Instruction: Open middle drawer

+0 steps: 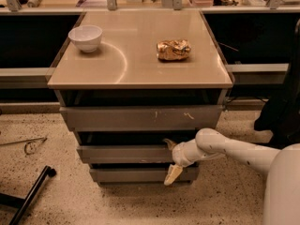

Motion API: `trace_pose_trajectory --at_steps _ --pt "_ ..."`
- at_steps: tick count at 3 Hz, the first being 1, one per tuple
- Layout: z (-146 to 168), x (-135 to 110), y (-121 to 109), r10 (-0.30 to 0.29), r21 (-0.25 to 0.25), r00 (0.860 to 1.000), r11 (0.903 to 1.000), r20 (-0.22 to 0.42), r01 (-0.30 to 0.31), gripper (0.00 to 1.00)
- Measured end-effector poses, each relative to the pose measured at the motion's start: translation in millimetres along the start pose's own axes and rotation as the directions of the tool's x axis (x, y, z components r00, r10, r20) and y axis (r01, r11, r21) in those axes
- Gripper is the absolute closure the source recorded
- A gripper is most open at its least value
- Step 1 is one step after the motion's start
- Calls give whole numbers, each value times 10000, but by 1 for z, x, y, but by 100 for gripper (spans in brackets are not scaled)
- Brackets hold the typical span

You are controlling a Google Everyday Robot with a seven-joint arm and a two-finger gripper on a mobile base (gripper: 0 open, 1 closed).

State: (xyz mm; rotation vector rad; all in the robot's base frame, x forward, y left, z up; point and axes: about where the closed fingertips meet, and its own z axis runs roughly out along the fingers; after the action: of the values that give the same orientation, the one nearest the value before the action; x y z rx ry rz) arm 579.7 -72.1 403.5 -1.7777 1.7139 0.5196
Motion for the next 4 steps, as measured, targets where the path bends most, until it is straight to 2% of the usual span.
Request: trace_pose_trajectory --at_steps 2,3,4 --pt "0 -1 3 64 -89 10000 9999 -9 -64 0" --pt "-10 -1 17 575 113 9983 9983 -37 -575 0" --pt "-10 -1 17 575 112 9983 9983 -37 -574 0"
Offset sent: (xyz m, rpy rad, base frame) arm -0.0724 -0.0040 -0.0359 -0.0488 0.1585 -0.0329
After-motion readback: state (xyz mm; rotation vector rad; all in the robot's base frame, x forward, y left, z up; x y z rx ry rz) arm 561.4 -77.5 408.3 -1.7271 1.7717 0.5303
